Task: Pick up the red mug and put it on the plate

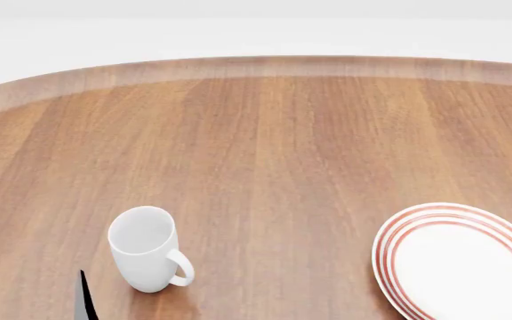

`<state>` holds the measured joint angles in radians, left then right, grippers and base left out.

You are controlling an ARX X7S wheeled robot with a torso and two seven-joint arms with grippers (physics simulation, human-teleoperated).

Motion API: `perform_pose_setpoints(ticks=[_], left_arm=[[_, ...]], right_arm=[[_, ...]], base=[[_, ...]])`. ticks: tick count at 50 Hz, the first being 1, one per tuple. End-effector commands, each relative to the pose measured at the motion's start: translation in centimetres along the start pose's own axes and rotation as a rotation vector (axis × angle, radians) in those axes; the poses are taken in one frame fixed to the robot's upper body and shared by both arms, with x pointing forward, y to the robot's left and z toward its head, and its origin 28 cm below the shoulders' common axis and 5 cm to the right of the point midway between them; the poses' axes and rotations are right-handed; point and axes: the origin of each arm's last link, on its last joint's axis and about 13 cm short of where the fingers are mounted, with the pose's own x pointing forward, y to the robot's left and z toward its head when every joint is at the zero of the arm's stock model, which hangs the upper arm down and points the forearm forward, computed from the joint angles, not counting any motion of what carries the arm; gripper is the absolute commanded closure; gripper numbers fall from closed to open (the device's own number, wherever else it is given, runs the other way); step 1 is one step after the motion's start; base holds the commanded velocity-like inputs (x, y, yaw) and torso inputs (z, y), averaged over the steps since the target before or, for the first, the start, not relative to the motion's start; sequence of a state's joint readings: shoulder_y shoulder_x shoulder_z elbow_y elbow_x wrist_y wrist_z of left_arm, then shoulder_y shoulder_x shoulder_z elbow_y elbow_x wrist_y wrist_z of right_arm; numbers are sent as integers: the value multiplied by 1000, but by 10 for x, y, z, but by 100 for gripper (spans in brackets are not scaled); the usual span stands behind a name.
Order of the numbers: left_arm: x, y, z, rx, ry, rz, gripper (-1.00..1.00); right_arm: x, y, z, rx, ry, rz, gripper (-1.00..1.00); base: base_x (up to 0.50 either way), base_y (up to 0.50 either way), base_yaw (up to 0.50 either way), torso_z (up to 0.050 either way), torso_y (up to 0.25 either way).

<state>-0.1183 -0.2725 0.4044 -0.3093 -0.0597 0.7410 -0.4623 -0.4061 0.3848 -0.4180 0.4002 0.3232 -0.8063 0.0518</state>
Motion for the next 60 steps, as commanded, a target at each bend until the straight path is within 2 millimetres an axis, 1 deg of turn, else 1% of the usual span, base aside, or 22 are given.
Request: perform_pose_setpoints(ticks=[1,11,20,31,41,42,50,60], left_arm=[[0,0,0,0,-1,0,-100],[0,0,0,-1,-2,-1,-100],[0,0,0,-1,-3,0,-100],[0,0,0,-2,-3,0,-100],[0,0,0,-2,-4,1,-100],[0,0,0,-2,-4,1,-100],[0,0,0,-2,-5,1,-100],[0,0,0,-2,-5,2,-100]], right_arm=[[0,0,-1,4,1,-4,-100],[5,1,-2,17,-3,-6,-100],[11,1,-7,26,-4,1,-100],[11,1,-8,28,-1,2,-100],[10,2,-5,24,-5,0,-100],[10,2,-4,21,-5,-2,100],[8,3,-2,20,-3,-2,100],[9,1,-5,19,2,-6,100]], base=[[0,0,0,0,0],[0,0,0,0,0],[0,0,0,0,0],[0,0,0,0,0],[0,0,0,0,0],[0,0,0,0,0],[0,0,0,0,0],[0,0,0,0,0]])
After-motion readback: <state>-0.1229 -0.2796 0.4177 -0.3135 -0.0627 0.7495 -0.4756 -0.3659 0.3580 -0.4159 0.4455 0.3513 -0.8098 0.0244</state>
